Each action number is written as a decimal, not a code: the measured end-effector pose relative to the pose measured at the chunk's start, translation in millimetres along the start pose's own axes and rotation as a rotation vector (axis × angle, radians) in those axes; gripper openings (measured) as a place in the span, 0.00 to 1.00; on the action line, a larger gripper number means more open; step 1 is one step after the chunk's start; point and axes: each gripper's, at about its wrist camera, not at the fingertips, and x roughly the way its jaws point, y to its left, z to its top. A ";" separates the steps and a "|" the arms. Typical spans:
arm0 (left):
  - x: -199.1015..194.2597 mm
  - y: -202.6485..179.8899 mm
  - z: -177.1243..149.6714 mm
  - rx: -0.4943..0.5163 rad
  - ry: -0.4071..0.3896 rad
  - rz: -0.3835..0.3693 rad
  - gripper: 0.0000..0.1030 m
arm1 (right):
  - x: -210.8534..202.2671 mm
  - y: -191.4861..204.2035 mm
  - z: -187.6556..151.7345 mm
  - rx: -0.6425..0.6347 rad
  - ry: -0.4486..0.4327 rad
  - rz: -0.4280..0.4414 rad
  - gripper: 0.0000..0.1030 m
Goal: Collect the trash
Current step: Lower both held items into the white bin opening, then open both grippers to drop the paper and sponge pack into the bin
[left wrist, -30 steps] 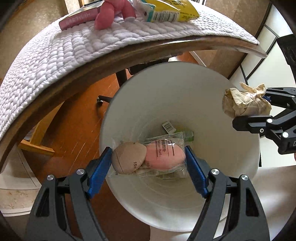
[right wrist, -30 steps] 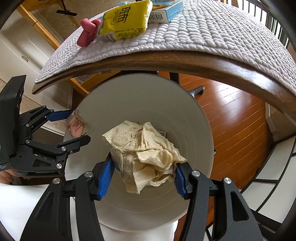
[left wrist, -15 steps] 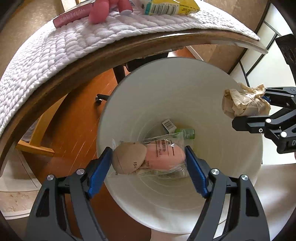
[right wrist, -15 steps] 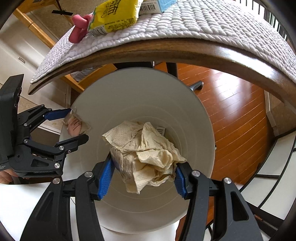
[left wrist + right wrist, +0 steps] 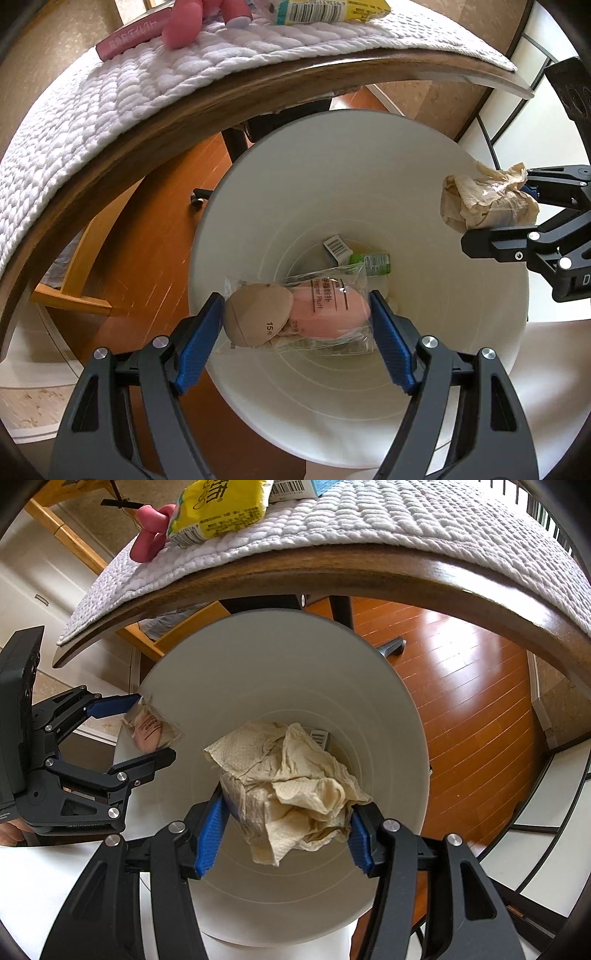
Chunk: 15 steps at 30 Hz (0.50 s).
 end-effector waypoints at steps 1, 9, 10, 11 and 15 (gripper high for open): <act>0.0 0.0 0.0 0.000 0.000 0.000 0.77 | -0.1 0.0 0.0 0.001 0.000 0.000 0.54; -0.2 -0.5 0.4 0.002 -0.001 0.002 0.77 | 0.6 -1.3 -0.2 0.003 0.001 0.000 0.54; -0.2 -0.4 0.5 0.001 -0.001 0.003 0.77 | 0.7 -1.3 -0.1 0.003 0.001 -0.001 0.54; -0.1 -0.3 0.4 0.001 0.000 0.002 0.77 | 0.8 -1.9 -0.4 0.003 0.001 -0.001 0.54; -0.3 -0.2 0.5 0.001 0.000 0.003 0.77 | 0.4 -1.4 -0.2 0.004 0.001 0.000 0.54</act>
